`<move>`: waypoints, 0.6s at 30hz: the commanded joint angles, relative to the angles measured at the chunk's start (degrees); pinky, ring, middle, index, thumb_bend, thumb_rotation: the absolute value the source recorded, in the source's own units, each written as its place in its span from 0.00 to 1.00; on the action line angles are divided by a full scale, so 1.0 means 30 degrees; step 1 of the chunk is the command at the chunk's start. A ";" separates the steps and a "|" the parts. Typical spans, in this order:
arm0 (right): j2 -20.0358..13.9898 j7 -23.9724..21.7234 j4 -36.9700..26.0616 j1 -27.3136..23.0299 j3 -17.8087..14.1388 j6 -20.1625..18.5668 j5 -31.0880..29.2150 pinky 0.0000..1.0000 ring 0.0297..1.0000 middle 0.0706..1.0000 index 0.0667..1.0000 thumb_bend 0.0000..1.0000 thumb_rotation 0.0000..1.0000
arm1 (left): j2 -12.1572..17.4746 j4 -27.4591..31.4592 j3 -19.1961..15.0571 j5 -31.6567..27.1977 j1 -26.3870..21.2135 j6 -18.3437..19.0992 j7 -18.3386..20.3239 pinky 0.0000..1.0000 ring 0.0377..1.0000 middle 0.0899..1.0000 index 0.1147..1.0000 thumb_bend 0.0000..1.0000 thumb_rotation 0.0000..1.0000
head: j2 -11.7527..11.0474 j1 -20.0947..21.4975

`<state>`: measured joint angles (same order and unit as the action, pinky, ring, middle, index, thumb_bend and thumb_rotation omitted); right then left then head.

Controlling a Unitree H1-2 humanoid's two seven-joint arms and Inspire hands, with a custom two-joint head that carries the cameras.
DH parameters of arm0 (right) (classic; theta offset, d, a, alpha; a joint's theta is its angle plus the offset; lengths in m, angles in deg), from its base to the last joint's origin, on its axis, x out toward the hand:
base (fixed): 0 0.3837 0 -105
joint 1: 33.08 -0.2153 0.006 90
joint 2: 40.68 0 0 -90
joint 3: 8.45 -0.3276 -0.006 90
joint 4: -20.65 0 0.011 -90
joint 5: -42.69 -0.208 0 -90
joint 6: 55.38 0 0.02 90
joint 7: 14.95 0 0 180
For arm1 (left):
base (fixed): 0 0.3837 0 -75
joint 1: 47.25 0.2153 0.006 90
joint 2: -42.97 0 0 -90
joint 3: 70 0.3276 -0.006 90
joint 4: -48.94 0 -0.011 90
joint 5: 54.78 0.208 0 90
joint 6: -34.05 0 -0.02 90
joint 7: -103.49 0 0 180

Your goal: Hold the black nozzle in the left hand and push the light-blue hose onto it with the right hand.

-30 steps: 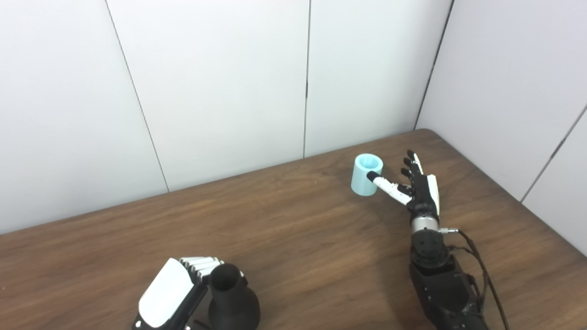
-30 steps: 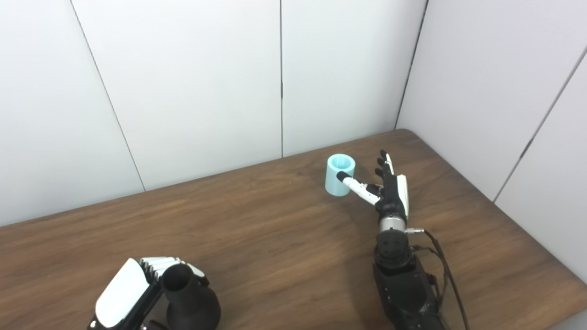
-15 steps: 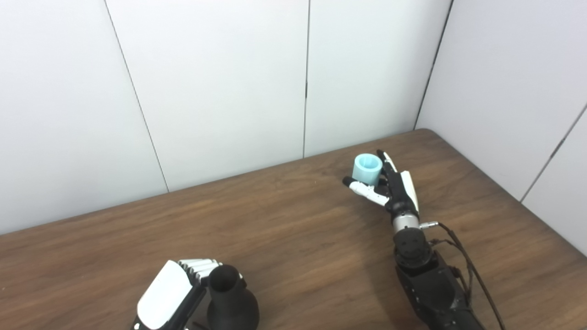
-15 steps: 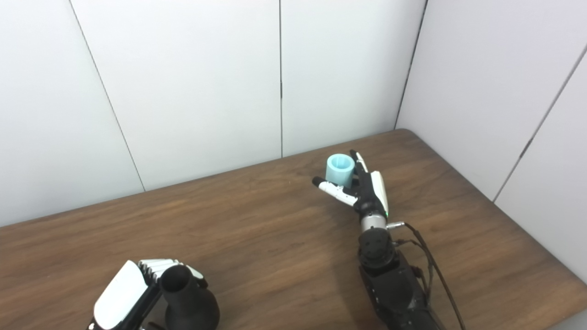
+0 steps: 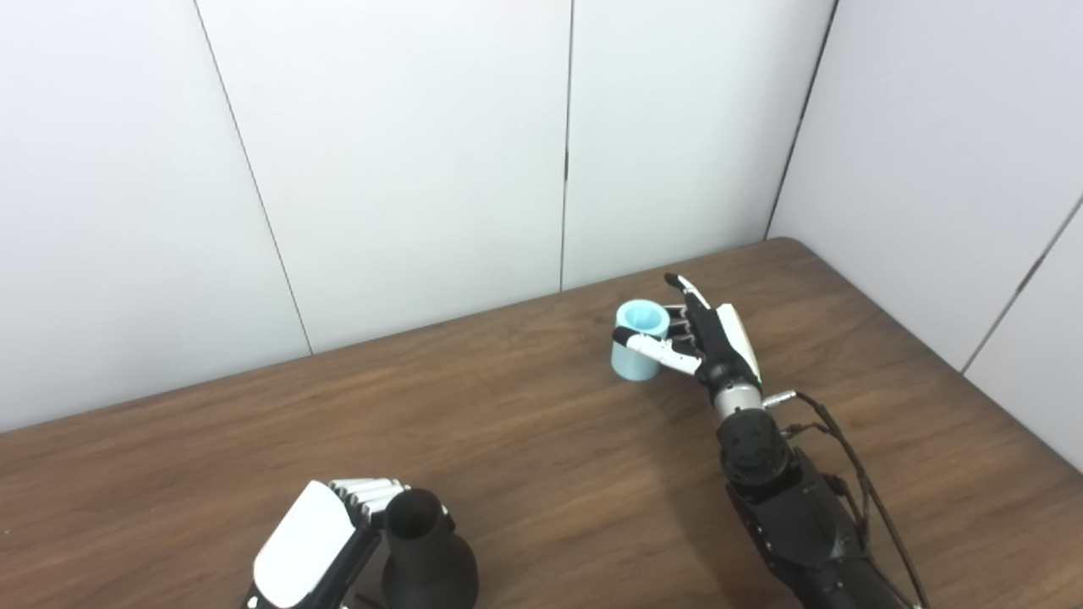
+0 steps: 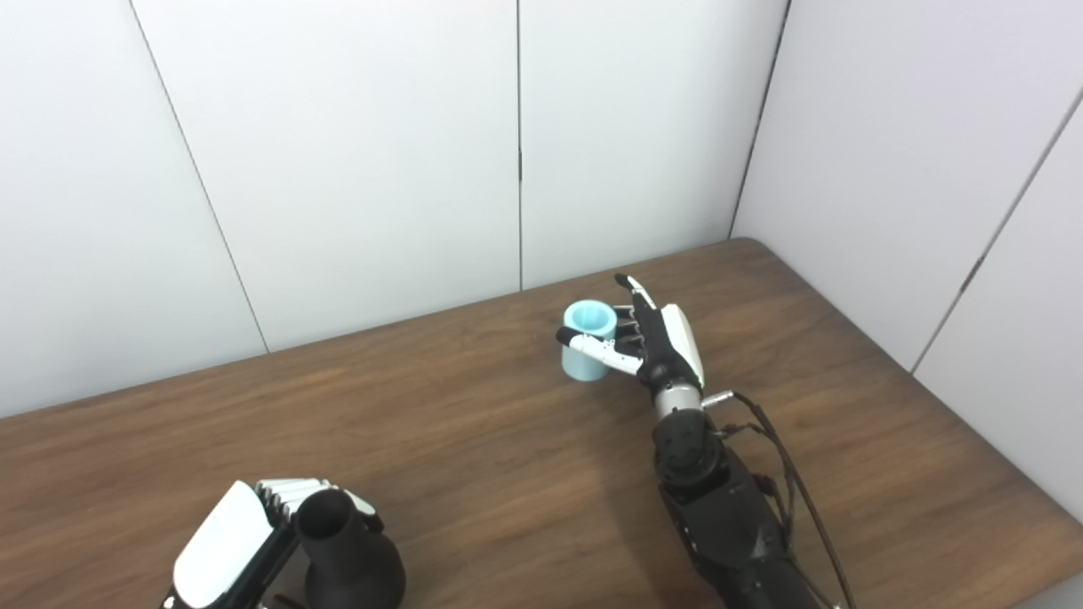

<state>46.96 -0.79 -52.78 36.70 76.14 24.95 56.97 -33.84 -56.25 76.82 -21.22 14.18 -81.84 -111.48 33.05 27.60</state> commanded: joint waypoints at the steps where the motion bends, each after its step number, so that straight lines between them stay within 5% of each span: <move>1: 0.0019 -0.0534 -0.0235 -0.0735 -0.0156 0.0096 -0.0522 0.72 0.82 0.86 0.88 1.00 0.54 | 0.0067 -0.1061 0.1209 -0.0669 0.3362 -0.0343 -0.0365 0.36 0.47 0.42 0.44 0.52 0.00 | 0.0028 0.0030; 4: 0.0164 -0.0331 -0.0137 -0.0763 -0.0389 0.0147 -0.0739 0.80 0.88 0.90 0.87 1.00 0.52 | 0.0115 -0.0971 0.1162 -0.0670 0.3398 -0.0343 -0.0286 0.36 0.47 0.42 0.44 0.52 0.00 | 0.0060 0.0048; 7: 0.0208 -0.0380 -0.0320 -0.0674 -0.0404 -0.0120 -0.0749 0.75 0.84 0.86 0.87 1.00 0.50 | 0.0150 -0.0898 0.1085 -0.0659 0.3434 -0.0343 -0.0144 0.36 0.47 0.43 0.44 0.52 0.00 | 0.0069 0.0046; 10: 0.0070 -0.0528 -0.0484 -0.0665 -0.0134 -0.0766 -0.0396 0.49 0.60 0.65 0.87 1.00 0.50 | 0.0142 -0.0884 0.1051 -0.0598 0.3450 -0.0343 -0.0092 0.36 0.47 0.42 0.44 0.52 0.00 | 0.0069 0.0046; 15: -0.0353 -0.1298 -0.0533 -0.0542 0.0442 -0.0801 -0.0243 0.58 0.72 0.78 0.90 1.00 0.49 | 0.0129 -0.0956 0.1160 -0.0609 0.3420 -0.0343 -0.0315 0.36 0.46 0.42 0.44 0.52 0.00 | 0.0069 0.0046; 16: -0.0524 -0.1530 -0.0522 -0.0511 0.0678 -0.0763 -0.0095 0.39 0.49 0.55 0.91 1.00 0.49 | 0.0126 -0.0940 0.1151 -0.0655 0.3430 -0.0343 -0.0288 0.36 0.46 0.42 0.44 0.52 0.00 | 0.0069 0.0046; 18: -0.0803 -0.1887 -0.0674 -0.0429 0.1149 -0.0927 0.0241 0.30 0.42 0.51 0.92 1.00 0.48 | 0.0128 -0.0903 0.1126 -0.0717 0.3442 -0.0343 -0.0205 0.36 0.46 0.42 0.44 0.52 0.00 | 0.0069 0.0046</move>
<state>45.70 -2.08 -53.19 36.52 77.59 23.34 56.94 -33.82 -55.94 76.35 -21.22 14.61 -81.84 -110.84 33.22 27.69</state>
